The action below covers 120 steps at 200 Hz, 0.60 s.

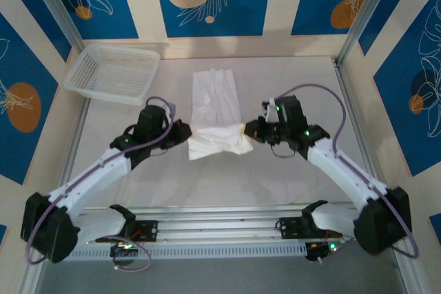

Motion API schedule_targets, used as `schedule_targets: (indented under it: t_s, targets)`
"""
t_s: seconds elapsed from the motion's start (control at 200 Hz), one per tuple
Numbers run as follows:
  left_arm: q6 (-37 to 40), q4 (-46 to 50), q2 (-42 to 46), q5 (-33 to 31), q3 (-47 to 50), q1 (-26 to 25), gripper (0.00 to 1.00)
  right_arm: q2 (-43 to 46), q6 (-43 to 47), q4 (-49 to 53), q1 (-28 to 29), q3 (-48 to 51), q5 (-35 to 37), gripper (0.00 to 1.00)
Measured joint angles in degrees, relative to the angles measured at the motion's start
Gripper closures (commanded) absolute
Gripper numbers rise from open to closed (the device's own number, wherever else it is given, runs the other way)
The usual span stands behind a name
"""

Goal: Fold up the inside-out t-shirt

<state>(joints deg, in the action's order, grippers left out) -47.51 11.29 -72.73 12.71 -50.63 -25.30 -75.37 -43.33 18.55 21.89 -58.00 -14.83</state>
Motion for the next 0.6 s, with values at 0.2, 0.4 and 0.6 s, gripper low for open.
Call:
schedule_targets:
  t_s: [0.2,0.4,0.6]
  targets:
    - [3.65,-4.39,-18.82,2.05,-14.10,5.88,1.00,-18.25,5.88,-1.33,-4.52,-17.53,-1.25,1.00]
    - [5.79,-8.07,-39.45,4.61,-33.07,9.42,0.68,-35.28,9.51,-2.54,-8.15,-32.46,-2.58,0.56]
    - [5.92,-10.32,-49.33,6.21,-38.88,11.32,0.43,-51.23,14.69,4.96,-10.64,-53.07,-3.72,0.41]
